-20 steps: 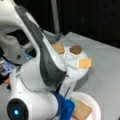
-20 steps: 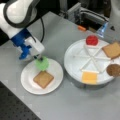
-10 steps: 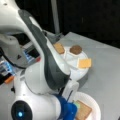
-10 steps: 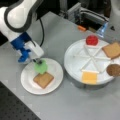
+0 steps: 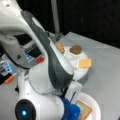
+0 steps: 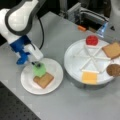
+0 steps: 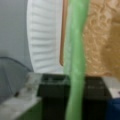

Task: Ingredient selection for cheeseburger or sandwich

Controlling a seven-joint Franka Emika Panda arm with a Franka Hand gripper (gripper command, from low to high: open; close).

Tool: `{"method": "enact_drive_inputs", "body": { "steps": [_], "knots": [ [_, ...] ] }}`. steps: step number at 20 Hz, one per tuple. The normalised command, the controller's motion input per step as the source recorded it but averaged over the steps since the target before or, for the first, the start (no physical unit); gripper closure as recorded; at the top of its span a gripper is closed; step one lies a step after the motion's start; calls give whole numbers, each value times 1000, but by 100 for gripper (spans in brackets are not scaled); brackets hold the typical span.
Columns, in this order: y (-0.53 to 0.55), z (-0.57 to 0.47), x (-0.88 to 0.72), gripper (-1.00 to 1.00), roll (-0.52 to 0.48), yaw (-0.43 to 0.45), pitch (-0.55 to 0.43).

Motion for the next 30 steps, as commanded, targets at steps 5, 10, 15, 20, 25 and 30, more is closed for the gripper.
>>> {"method": "enact_drive_inputs", "body": {
  "steps": [5,10,15,20,25,30],
  "knots": [
    [-100,-81,317,100,151,58,23],
    [-113,-119,329,100,163,72,-23],
    [-122,-79,287,100,170,66,-40],
    [-100,-72,258,100,185,64,-53],
    [-107,-52,246,100,180,59,-60],
    [-96,-36,228,100,175,49,-68]
  ]
}}
